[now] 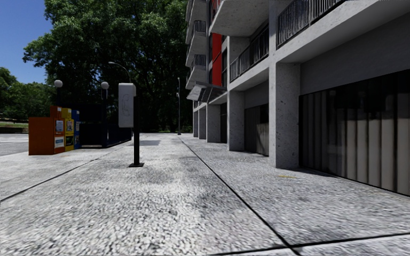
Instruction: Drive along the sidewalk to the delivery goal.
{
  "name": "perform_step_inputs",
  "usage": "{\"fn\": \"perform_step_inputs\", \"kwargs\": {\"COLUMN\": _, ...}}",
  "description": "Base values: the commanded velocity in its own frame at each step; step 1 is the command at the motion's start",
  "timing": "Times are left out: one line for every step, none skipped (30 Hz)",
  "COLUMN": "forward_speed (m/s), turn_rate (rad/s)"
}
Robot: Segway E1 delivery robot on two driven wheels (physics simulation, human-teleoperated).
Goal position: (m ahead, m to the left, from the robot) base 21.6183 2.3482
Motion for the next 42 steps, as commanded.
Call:
{"fn": "perform_step_inputs", "kwargs": {"forward_speed": 2.00, "turn_rate": 0.10}}
{"fn": "perform_step_inputs", "kwargs": {"forward_speed": 2.00, "turn_rate": 0.10}}
{"fn": "perform_step_inputs", "kwargs": {"forward_speed": 2.00, "turn_rate": 0.13}}
{"fn": "perform_step_inputs", "kwargs": {"forward_speed": 2.00, "turn_rate": 0.15}}
{"fn": "perform_step_inputs", "kwargs": {"forward_speed": 2.00, "turn_rate": 0.15}}
{"fn": "perform_step_inputs", "kwargs": {"forward_speed": 2.00, "turn_rate": 0.15}}
{"fn": "perform_step_inputs", "kwargs": {"forward_speed": 2.00, "turn_rate": 0.15}}
{"fn": "perform_step_inputs", "kwargs": {"forward_speed": 2.00, "turn_rate": 0.19}}
{"fn": "perform_step_inputs", "kwargs": {"forward_speed": 2.00, "turn_rate": 0.20}}
{"fn": "perform_step_inputs", "kwargs": {"forward_speed": 2.00, "turn_rate": 0.20}}
{"fn": "perform_step_inputs", "kwargs": {"forward_speed": 2.00, "turn_rate": 0.21}}
{"fn": "perform_step_inputs", "kwargs": {"forward_speed": 2.00, "turn_rate": 0.21}}
{"fn": "perform_step_inputs", "kwargs": {"forward_speed": 2.00, "turn_rate": 0.21}}
{"fn": "perform_step_inputs", "kwargs": {"forward_speed": 2.00, "turn_rate": 0.21}}
{"fn": "perform_step_inputs", "kwargs": {"forward_speed": 2.00, "turn_rate": 0.21}}
{"fn": "perform_step_inputs", "kwargs": {"forward_speed": 2.00, "turn_rate": 0.21}}
{"fn": "perform_step_inputs", "kwargs": {"forward_speed": 2.00, "turn_rate": 0.21}}
{"fn": "perform_step_inputs", "kwargs": {"forward_speed": 2.00, "turn_rate": 0.21}}
{"fn": "perform_step_inputs", "kwargs": {"forward_speed": 2.00, "turn_rate": 0.22}}
{"fn": "perform_step_inputs", "kwargs": {"forward_speed": 2.00, "turn_rate": 0.24}}
{"fn": "perform_step_inputs", "kwargs": {"forward_speed": 2.00, "turn_rate": 0.24}}
{"fn": "perform_step_inputs", "kwargs": {"forward_speed": 2.00, "turn_rate": 0.25}}
{"fn": "perform_step_inputs", "kwargs": {"forward_speed": 2.00, "turn_rate": 0.25}}
{"fn": "perform_step_inputs", "kwargs": {"forward_speed": 2.00, "turn_rate": 0.25}}
{"fn": "perform_step_inputs", "kwargs": {"forward_speed": 2.00, "turn_rate": 0.25}}
{"fn": "perform_step_inputs", "kwargs": {"forward_speed": 2.00, "turn_rate": 0.25}}
{"fn": "perform_step_inputs", "kwargs": {"forward_speed": 2.00, "turn_rate": 0.26}}
{"fn": "perform_step_inputs", "kwargs": {"forward_speed": 2.00, "turn_rate": 0.26}}
{"fn": "perform_step_inputs", "kwargs": {"forward_speed": 2.00, "turn_rate": 0.26}}
{"fn": "perform_step_inputs", "kwargs": {"forward_speed": 2.00, "turn_rate": 0.26}}
{"fn": "perform_step_inputs", "kwargs": {"forward_speed": 2.00, "turn_rate": 0.26}}
{"fn": "perform_step_inputs", "kwargs": {"forward_speed": 2.00, "turn_rate": 0.26}}
{"fn": "perform_step_inputs", "kwargs": {"forward_speed": 2.00, "turn_rate": 0.26}}
{"fn": "perform_step_inputs", "kwargs": {"forward_speed": 2.00, "turn_rate": 0.26}}
{"fn": "perform_step_inputs", "kwargs": {"forward_speed": 2.00, "turn_rate": 0.26}}
{"fn": "perform_step_inputs", "kwargs": {"forward_speed": 2.00, "turn_rate": 0.26}}
{"fn": "perform_step_inputs", "kwargs": {"forward_speed": 2.00, "turn_rate": 0.26}}
{"fn": "perform_step_inputs", "kwargs": {"forward_speed": 2.00, "turn_rate": 0.26}}
{"fn": "perform_step_inputs", "kwargs": {"forward_speed": 2.00, "turn_rate": 0.26}}
{"fn": "perform_step_inputs", "kwargs": {"forward_speed": 2.00, "turn_rate": 0.12}}
{"fn": "perform_step_inputs", "kwargs": {"forward_speed": 2.00, "turn_rate": 0.12}}
{"fn": "perform_step_inputs", "kwargs": {"forward_speed": 2.00, "turn_rate": 0.07}}
